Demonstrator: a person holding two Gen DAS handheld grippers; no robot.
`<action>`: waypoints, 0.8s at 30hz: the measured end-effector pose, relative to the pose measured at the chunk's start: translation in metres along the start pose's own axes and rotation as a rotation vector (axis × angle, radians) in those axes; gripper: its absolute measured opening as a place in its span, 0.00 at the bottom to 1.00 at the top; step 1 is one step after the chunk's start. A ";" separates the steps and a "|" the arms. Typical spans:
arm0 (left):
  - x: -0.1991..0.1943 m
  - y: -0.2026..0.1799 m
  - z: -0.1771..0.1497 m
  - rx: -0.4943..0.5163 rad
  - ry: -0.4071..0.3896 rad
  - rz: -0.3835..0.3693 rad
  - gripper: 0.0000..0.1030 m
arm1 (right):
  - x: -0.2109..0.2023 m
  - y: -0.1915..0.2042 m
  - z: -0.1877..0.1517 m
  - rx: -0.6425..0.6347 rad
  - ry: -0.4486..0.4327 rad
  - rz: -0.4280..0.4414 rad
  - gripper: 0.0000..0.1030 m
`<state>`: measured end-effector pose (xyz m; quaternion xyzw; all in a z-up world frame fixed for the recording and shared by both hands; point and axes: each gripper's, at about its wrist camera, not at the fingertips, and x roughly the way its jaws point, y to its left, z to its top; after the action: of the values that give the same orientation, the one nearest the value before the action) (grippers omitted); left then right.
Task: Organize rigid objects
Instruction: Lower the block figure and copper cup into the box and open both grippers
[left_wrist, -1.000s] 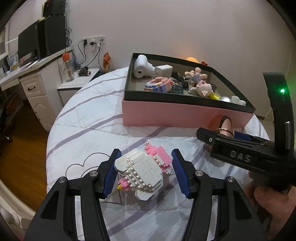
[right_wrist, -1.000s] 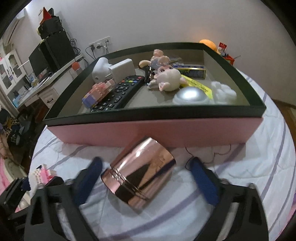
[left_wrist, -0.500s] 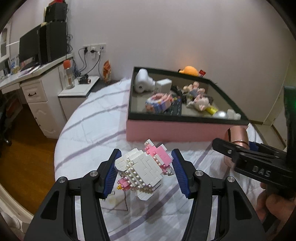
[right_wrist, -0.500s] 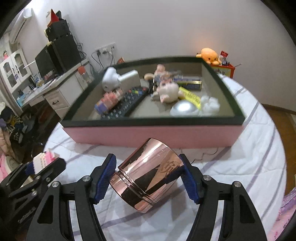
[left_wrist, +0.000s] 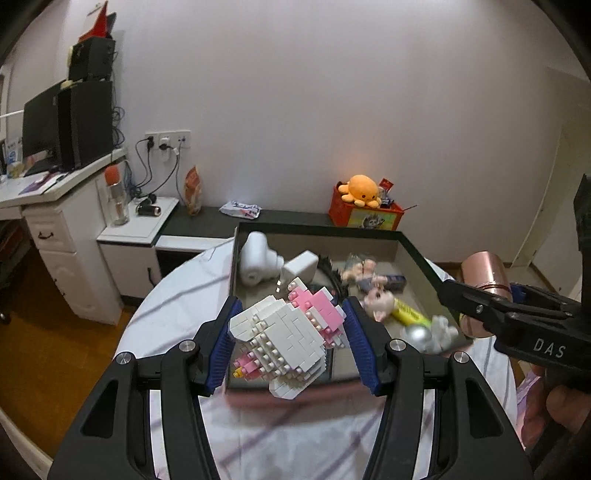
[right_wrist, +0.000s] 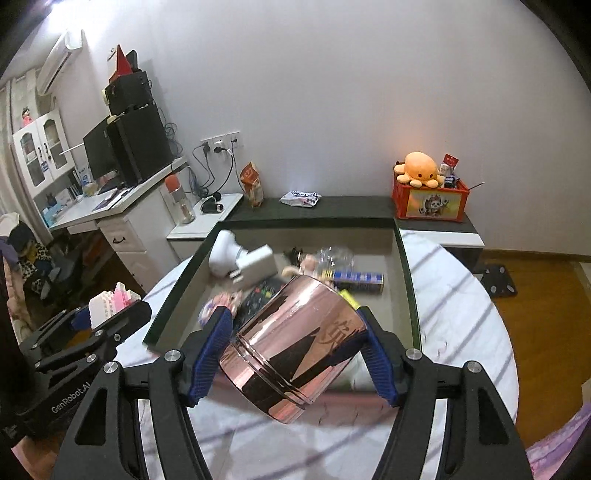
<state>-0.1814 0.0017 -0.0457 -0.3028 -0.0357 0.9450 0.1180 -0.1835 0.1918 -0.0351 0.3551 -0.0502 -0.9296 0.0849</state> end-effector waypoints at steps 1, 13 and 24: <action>0.008 0.000 0.003 0.004 0.011 -0.006 0.55 | 0.008 -0.001 0.003 -0.003 0.009 -0.001 0.67; 0.077 -0.007 0.000 0.051 0.108 -0.014 0.56 | 0.085 -0.016 -0.007 -0.023 0.146 -0.046 0.67; 0.087 -0.001 -0.009 0.045 0.123 0.033 0.93 | 0.098 -0.024 -0.017 -0.032 0.191 -0.088 0.79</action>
<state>-0.2441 0.0235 -0.1020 -0.3581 -0.0021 0.9270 0.1112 -0.2471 0.1953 -0.1157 0.4424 -0.0112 -0.8951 0.0540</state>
